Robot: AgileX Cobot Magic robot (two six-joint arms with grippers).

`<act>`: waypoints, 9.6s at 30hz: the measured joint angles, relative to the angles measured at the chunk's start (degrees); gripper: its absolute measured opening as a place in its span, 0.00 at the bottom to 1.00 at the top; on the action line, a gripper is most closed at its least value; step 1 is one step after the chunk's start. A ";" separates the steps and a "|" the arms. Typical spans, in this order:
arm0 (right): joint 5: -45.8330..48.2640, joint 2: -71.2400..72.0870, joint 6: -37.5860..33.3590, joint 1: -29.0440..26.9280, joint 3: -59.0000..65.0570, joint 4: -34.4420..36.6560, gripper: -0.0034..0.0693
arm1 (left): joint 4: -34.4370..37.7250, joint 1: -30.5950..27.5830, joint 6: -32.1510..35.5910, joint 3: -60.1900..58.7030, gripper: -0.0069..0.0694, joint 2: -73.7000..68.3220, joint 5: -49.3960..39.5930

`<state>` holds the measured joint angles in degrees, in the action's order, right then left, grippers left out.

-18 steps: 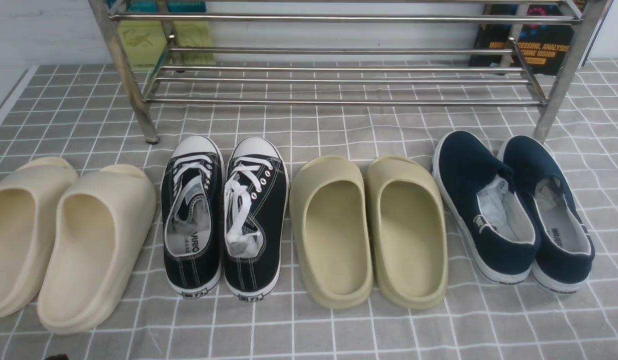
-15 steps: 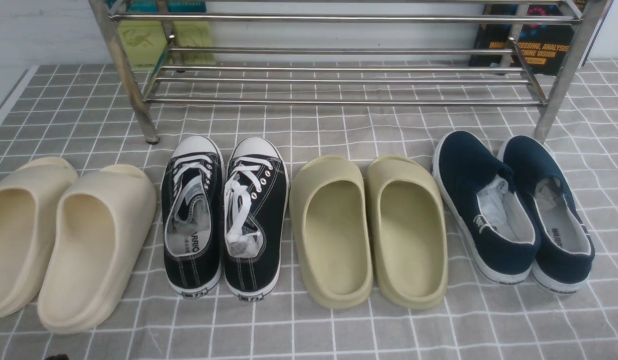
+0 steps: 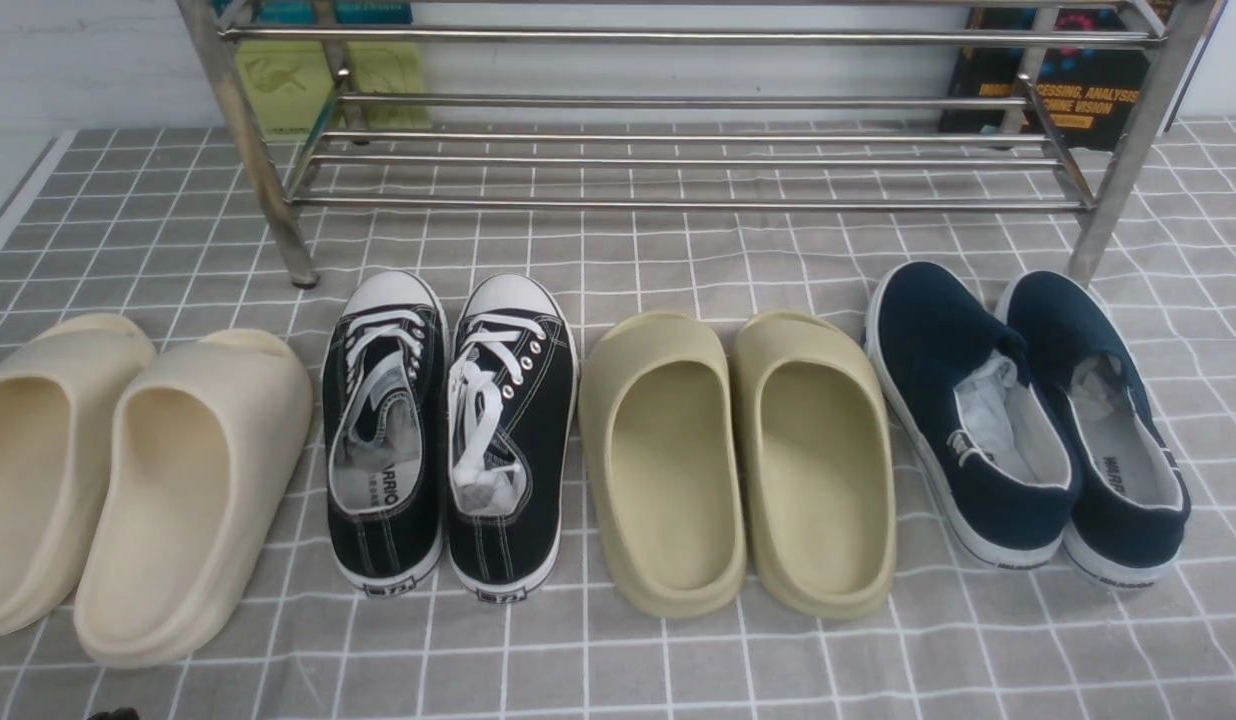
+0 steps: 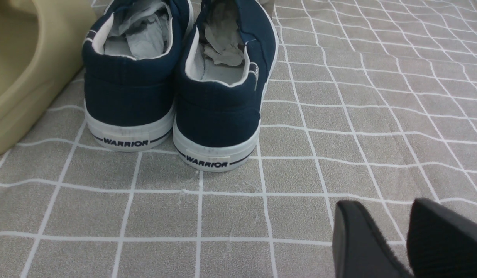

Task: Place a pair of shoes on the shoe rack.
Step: Use the right arm to grab the shoe closest to it, then use the right arm to put a shoe into the shoe rack, then use the right arm to grab the shoe closest to it

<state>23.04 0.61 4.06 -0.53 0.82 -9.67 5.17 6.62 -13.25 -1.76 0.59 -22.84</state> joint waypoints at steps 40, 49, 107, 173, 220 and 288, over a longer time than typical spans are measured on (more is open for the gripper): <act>-46.79 -0.22 12.27 0.00 0.41 7.69 0.37 | 0.00 0.00 0.00 0.00 0.26 0.00 0.00; -37.82 -22.86 12.91 0.00 -19.62 4.40 0.05 | 0.00 0.00 0.00 0.00 0.26 0.00 0.00; 23.10 -102.33 4.79 23.30 -87.47 -0.65 0.11 | 0.00 0.00 0.00 0.00 0.33 0.00 0.00; 19.81 -104.15 13.24 12.73 -67.02 1.19 0.12 | 0.00 0.00 0.00 0.00 0.39 0.00 0.00; 38.40 -132.08 8.93 11.97 -131.32 -2.88 0.76 | 0.00 0.00 0.00 0.00 0.40 0.00 0.00; 17.67 -116.75 7.66 7.03 -100.55 6.07 0.05 | 0.00 0.00 0.00 0.00 0.40 0.00 0.00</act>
<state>40.71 -116.14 11.72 6.50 -99.73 -3.60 5.17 6.62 -13.25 -1.76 0.59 -22.84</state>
